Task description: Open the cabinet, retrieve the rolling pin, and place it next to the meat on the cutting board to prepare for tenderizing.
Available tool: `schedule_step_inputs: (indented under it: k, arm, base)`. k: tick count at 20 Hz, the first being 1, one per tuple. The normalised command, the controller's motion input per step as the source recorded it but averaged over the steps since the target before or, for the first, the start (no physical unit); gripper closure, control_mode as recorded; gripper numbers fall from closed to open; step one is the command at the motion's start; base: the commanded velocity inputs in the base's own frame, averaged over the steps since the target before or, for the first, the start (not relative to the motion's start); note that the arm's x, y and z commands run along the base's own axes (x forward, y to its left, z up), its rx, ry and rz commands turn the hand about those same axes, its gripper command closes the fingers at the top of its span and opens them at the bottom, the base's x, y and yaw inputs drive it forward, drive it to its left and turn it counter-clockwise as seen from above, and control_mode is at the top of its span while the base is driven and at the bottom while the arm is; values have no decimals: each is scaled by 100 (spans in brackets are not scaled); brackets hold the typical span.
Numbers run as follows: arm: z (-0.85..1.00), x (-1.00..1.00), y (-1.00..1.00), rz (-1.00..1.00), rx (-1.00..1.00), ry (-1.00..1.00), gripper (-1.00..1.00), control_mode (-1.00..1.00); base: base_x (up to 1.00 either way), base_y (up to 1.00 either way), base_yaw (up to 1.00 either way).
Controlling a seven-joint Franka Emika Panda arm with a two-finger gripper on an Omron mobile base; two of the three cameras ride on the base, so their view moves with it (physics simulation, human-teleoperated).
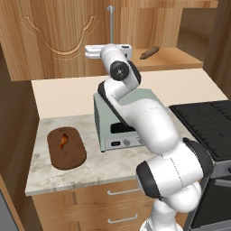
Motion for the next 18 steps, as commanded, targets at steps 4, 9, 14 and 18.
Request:
schedule_step_inputs:
  k: [4, 9, 14, 18]
  arm:
    - [-13, 18, 19, 8, 0, 2, 100, -100]
    - [-12, 7, 38, 9, 0, 0, 100, -100]
    - [-5, 0, 63, 10, 0, 0, 100, -100]
    - [-4, 0, 74, 10, 0, 0, 100, -100]
  base:
    - [0, 0, 0]
    - [0, 0, 0]
    - [0, 0, 0]
    - [0, 0, 0]
